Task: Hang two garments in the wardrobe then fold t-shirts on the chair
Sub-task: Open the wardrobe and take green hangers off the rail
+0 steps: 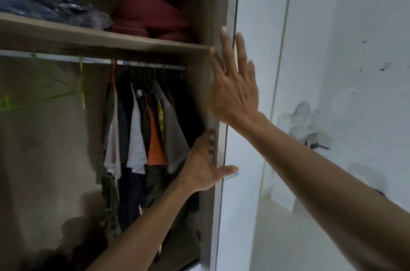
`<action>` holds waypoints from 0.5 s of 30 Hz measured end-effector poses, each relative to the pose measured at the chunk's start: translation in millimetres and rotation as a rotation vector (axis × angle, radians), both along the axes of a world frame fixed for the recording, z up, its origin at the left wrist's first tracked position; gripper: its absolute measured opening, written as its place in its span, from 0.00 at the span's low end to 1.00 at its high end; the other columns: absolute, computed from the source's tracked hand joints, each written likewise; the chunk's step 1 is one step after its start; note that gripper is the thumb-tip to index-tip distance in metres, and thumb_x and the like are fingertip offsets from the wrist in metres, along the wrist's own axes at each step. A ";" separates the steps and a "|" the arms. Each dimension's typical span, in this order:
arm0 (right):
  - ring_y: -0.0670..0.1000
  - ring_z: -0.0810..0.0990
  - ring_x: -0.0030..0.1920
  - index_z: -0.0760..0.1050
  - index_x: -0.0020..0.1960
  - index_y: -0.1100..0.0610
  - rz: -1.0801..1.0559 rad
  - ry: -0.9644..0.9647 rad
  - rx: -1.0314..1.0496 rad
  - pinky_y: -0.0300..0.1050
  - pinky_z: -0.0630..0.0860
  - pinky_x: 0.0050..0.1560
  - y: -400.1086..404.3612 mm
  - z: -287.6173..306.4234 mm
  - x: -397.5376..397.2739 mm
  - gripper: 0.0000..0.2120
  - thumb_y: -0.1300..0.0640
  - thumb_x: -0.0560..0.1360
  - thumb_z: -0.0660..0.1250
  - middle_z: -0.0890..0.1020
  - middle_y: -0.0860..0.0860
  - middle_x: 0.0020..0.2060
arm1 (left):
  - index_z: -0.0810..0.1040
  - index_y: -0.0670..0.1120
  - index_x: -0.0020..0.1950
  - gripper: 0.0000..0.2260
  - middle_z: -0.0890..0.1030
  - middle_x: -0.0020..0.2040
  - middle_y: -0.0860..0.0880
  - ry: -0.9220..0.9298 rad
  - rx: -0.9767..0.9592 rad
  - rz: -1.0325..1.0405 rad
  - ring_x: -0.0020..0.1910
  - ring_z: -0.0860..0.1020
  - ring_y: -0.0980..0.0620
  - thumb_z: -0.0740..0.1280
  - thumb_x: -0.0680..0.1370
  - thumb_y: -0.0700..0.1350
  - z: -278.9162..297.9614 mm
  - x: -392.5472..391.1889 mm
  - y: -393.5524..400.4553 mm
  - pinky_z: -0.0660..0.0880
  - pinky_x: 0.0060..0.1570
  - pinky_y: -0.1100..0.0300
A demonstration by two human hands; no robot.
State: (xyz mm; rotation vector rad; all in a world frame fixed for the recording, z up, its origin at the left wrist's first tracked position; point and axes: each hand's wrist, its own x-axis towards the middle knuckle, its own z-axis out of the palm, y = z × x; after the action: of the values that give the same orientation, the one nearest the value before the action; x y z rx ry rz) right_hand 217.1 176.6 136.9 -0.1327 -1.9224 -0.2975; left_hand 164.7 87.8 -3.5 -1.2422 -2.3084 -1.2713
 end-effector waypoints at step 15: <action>0.56 0.32 0.79 0.43 0.82 0.56 -0.486 -0.300 0.128 0.68 0.43 0.78 188.4 18.7 70.3 0.32 0.50 0.83 0.52 0.40 0.53 0.82 | 0.25 0.51 0.77 0.61 0.24 0.76 0.49 0.233 0.029 -0.021 0.78 0.29 0.43 0.73 0.66 0.55 2.1 49.2 219.9 0.46 0.76 0.37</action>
State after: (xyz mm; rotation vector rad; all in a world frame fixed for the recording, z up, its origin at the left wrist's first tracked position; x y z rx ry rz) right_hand 287.4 365.0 155.6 -0.4963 -2.1424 -0.8002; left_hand 213.9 307.7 -1.3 -1.3302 -2.1113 -1.0979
